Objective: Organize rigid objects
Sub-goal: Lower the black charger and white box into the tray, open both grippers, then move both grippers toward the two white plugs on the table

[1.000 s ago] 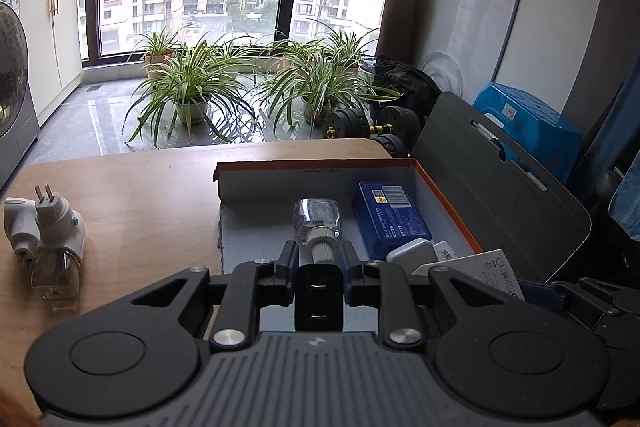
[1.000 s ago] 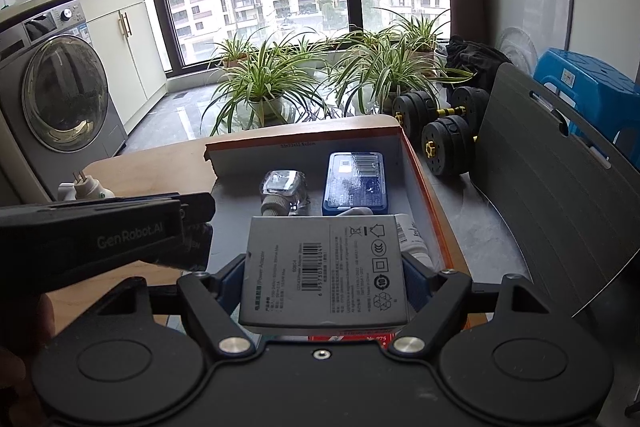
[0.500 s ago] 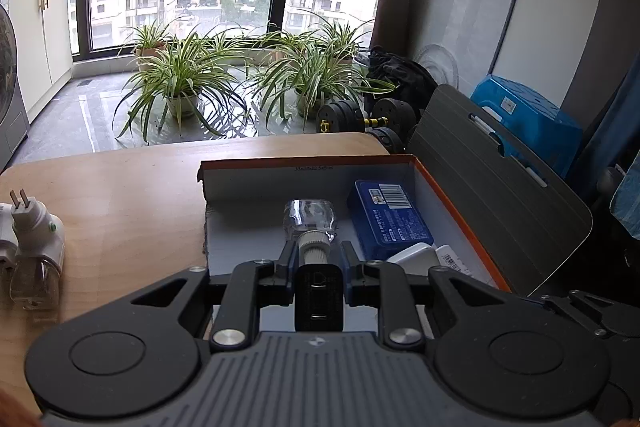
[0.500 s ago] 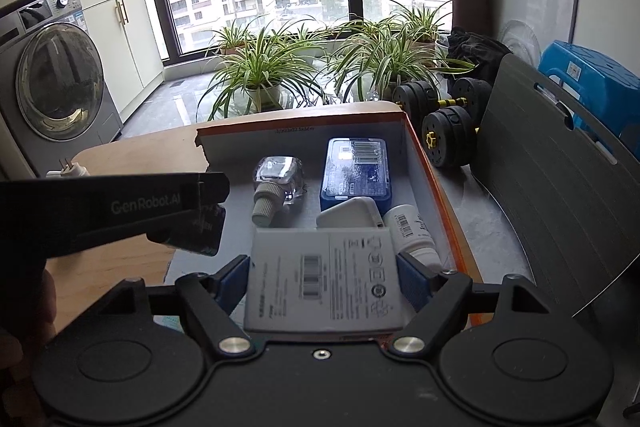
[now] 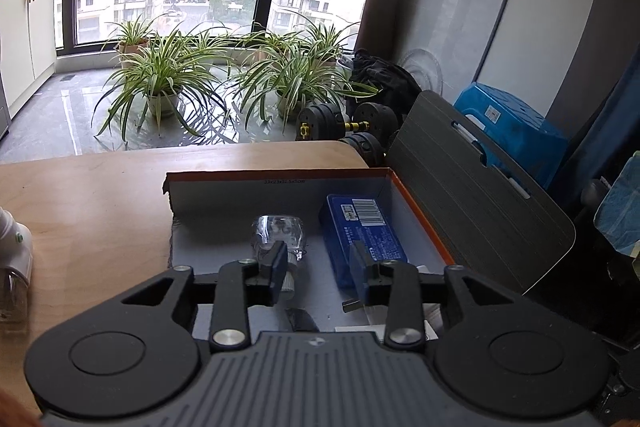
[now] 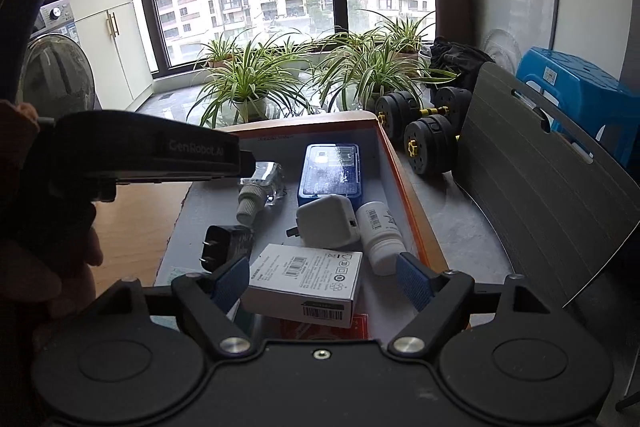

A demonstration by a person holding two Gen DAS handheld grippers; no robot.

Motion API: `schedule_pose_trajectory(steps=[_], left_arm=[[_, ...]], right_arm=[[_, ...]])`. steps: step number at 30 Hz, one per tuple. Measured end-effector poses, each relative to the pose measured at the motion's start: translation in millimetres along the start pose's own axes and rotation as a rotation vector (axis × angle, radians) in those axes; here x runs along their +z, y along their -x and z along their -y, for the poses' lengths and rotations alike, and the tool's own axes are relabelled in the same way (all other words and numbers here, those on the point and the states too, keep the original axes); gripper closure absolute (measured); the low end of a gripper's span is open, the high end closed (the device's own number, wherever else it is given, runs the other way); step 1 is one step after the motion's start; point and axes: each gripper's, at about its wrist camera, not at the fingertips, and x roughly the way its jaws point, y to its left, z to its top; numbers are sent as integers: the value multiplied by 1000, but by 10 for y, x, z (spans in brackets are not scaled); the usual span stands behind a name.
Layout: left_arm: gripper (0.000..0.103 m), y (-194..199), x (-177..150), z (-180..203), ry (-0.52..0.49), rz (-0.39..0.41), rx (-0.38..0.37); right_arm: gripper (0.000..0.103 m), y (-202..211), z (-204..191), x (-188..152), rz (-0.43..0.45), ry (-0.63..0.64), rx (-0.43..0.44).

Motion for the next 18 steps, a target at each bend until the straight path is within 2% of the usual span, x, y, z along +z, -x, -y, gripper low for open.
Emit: schedule_pose_trajectory(steps=[2, 4, 10, 13, 18], left_arm=[[57, 53, 10, -23, 3, 5, 16], [40, 113, 21, -66, 16, 4, 30], [12, 327, -38, -187, 14, 6, 94], [4, 450, -105, -293, 21, 4, 122], [0, 672, -227, -570, 70, 2, 181]], right_arm=[[8, 29, -11, 2, 8, 0, 4], [8, 48, -31, 14, 13, 0, 6], [8, 139, -156, 34, 32, 16, 31], [8, 172, -238, 46, 33, 28, 41], [8, 228, -417, 56, 35, 52, 76]])
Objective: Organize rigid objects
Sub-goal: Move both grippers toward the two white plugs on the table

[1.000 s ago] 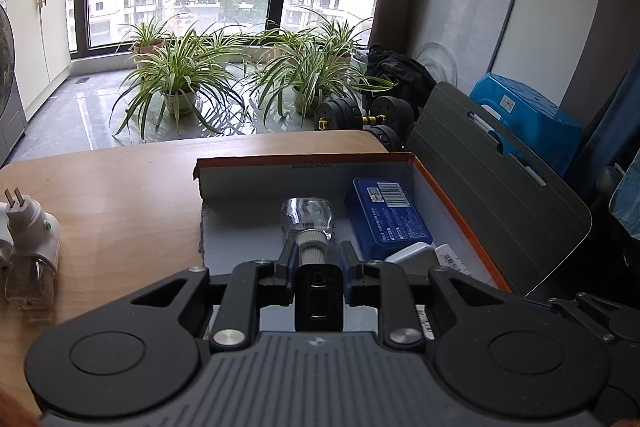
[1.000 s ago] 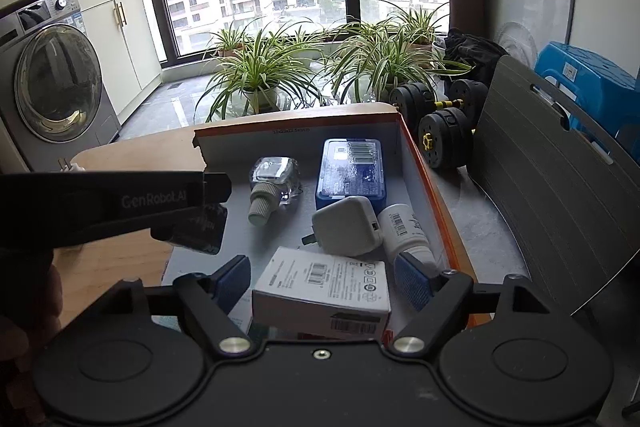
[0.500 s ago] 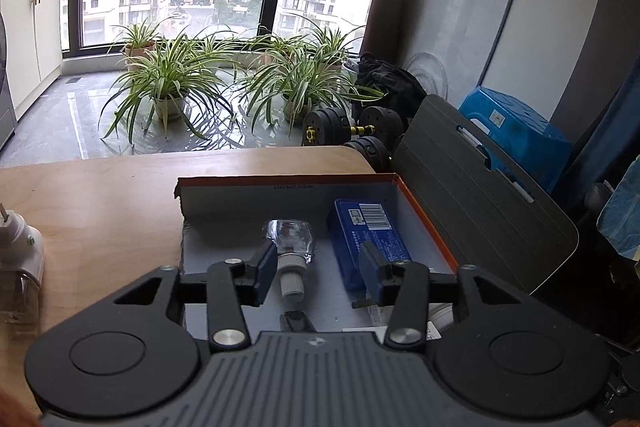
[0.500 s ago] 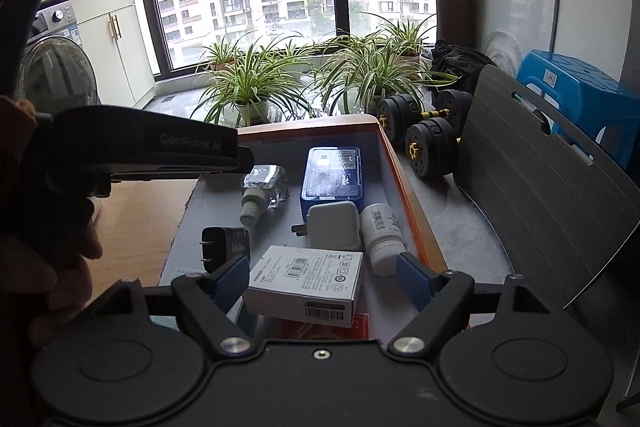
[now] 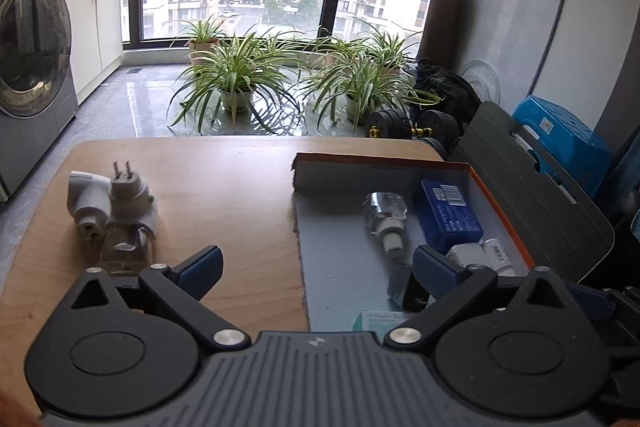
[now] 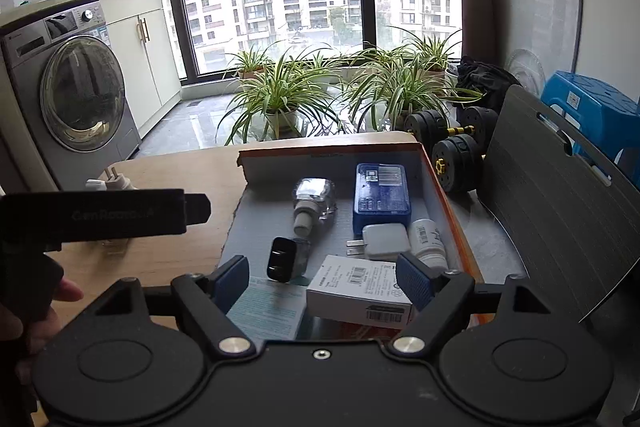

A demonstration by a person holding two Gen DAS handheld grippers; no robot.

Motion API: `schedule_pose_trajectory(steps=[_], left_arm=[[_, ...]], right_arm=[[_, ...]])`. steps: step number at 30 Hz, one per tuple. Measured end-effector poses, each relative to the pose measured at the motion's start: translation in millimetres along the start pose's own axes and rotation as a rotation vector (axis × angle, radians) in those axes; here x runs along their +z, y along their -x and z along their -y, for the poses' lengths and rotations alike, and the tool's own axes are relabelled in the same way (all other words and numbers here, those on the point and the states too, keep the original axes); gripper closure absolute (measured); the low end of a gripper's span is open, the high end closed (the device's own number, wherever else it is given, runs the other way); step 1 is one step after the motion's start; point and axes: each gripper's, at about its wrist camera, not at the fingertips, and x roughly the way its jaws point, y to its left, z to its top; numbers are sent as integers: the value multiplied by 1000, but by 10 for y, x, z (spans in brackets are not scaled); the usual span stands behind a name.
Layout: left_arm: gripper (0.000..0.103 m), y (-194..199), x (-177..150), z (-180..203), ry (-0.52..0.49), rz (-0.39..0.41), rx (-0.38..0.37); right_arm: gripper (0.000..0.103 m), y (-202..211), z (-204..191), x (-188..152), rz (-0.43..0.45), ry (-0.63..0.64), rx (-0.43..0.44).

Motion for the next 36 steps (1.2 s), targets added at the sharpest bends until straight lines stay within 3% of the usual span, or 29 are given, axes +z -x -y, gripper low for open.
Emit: schedule_pose_trajectory(steps=[13, 27, 36], left_arm=[[0, 339, -123, -833, 121, -16, 163], [0, 657, -157, -1460, 189, -5, 243], [0, 588, -111, -1667, 204, -1, 260]], right_arm=[[8, -75, -740, 20, -21, 100, 117], [8, -254, -1389, 90, -44, 162, 201], [8, -409, -1627, 139, -54, 201, 219]])
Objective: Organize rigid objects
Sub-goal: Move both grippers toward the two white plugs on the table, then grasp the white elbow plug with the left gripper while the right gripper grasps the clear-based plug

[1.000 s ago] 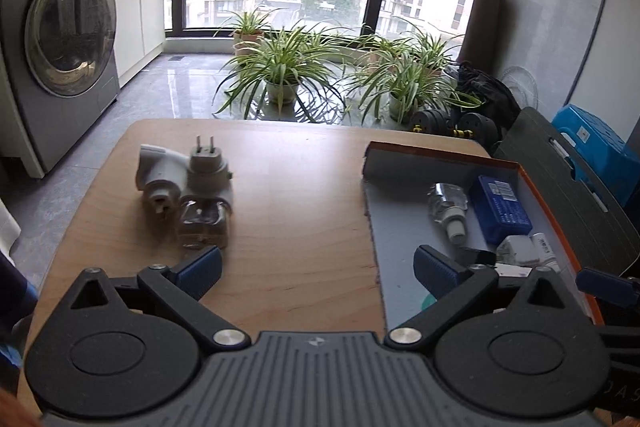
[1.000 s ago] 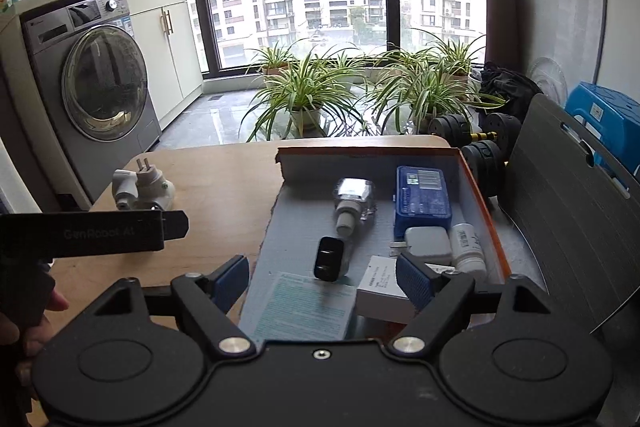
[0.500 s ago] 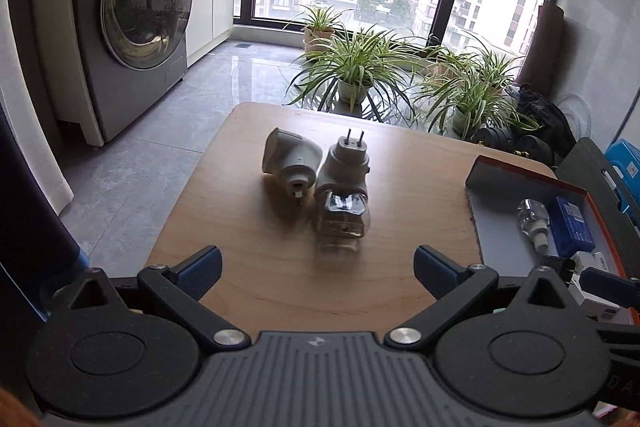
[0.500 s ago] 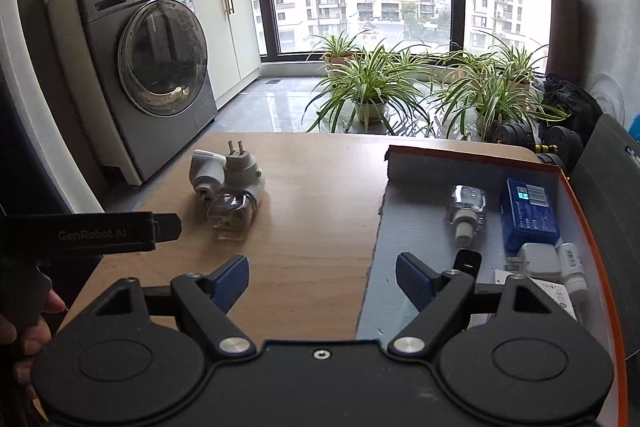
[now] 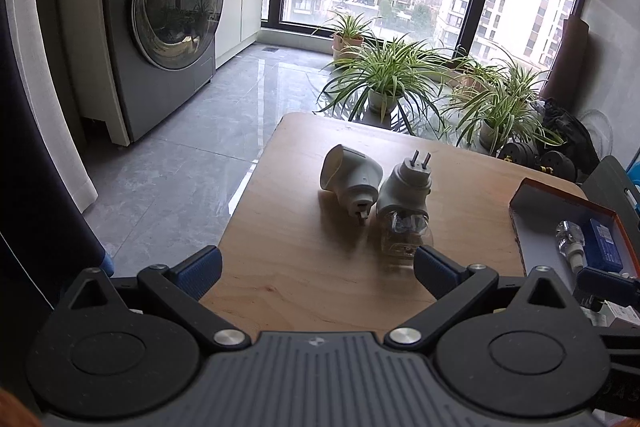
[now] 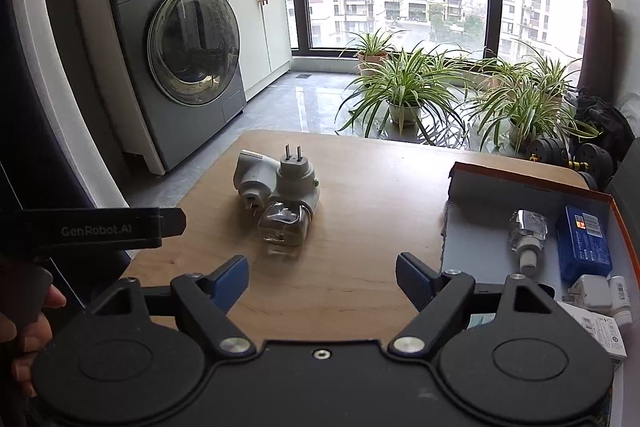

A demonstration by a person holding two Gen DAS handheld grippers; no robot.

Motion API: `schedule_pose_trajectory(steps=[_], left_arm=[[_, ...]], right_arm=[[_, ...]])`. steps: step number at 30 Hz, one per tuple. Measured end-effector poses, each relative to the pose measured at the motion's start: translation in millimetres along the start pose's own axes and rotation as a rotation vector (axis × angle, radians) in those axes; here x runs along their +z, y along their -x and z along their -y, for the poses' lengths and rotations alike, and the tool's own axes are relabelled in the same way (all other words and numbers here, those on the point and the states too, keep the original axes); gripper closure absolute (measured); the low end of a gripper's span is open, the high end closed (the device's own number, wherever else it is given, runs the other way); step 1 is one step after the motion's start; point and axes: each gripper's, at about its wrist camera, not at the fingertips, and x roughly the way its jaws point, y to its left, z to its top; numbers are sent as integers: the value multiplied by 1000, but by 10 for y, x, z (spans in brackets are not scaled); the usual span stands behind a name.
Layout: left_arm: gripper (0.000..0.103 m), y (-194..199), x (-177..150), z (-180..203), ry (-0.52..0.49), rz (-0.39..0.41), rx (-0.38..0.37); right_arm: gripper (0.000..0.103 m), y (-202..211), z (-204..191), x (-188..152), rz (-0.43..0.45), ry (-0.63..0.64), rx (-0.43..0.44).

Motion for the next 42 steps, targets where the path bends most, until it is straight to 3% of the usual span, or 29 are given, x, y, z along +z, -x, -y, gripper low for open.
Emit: schedule_pose_trajectory(steps=[13, 19, 29, 33, 36, 42], left_arm=[[0, -667, 252, -30, -9, -15, -9], [0, -1010, 394, 42, -37, -14, -47], [0, -1349, 326, -3, -85, -35, -58], [14, -1367, 266, 24, -142, -15, -74], [36, -1329, 233, 42, -192, 18, -70], [37, -1264, 224, -84, -186, 17, -72]], right_arm=[[8, -319, 91, 37, -25, -9, 8], [8, -437, 137, 82, -19, -11, 22], [8, -752, 142, 131, -39, -13, 51], [7, -925, 143, 164, -60, -43, 64], [7, -1049, 101, 210, -69, -68, 74], [7, -1316, 10, 292, -98, -115, 84]])
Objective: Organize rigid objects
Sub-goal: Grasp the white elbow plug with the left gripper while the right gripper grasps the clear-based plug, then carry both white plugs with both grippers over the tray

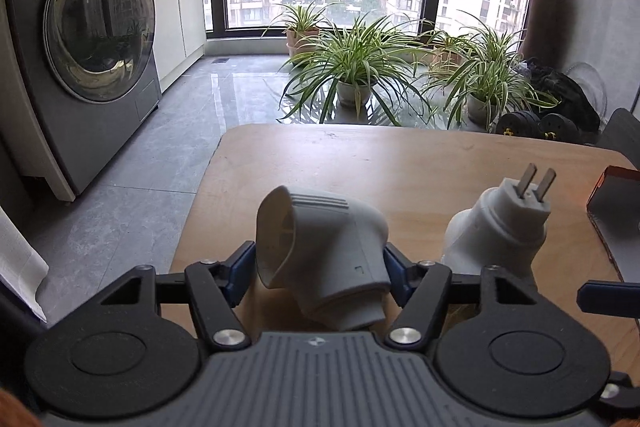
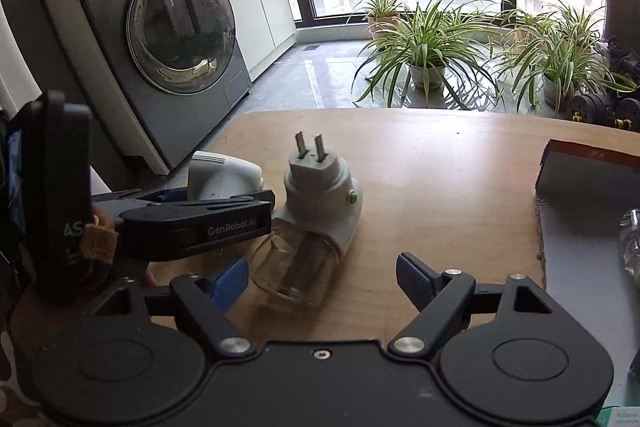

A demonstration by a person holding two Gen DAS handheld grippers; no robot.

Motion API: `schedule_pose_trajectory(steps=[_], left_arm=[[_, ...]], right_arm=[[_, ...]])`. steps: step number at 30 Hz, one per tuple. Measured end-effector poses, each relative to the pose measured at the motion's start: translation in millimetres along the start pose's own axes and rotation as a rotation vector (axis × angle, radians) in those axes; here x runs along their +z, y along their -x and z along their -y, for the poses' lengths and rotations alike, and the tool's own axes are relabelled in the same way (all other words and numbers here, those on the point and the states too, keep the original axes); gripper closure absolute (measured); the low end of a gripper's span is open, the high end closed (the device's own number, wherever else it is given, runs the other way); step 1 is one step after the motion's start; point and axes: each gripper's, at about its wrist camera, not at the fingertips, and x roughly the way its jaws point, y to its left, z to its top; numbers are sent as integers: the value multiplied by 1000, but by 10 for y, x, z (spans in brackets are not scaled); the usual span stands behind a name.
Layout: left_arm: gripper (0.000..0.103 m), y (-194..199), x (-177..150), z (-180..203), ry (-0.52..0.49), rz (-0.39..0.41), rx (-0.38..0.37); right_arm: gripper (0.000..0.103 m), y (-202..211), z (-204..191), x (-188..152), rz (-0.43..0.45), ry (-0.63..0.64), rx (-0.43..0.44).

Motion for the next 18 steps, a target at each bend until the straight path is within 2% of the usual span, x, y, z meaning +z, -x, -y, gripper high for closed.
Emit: schedule_pose_trajectory(steps=[3, 9, 10, 11, 18], left_arm=[[37, 87, 22, -130, 36, 0, 33], [37, 304, 51, -257, 87, 17, 54], [37, 330, 68, -243, 92, 22, 54], [37, 359, 66, -242, 92, 26, 61], [37, 483, -4, -149, 97, 25, 53]], right_arm=[[7, -131, -60, 46, -5, -1, -18], [7, -382, -142, 126, -15, -6, -72], [12, -402, -173, 134, -11, 0, -81], [33, -401, -207, 131, -1, 19, -101], [33, -177, -261, -12, 11, 84, -96]])
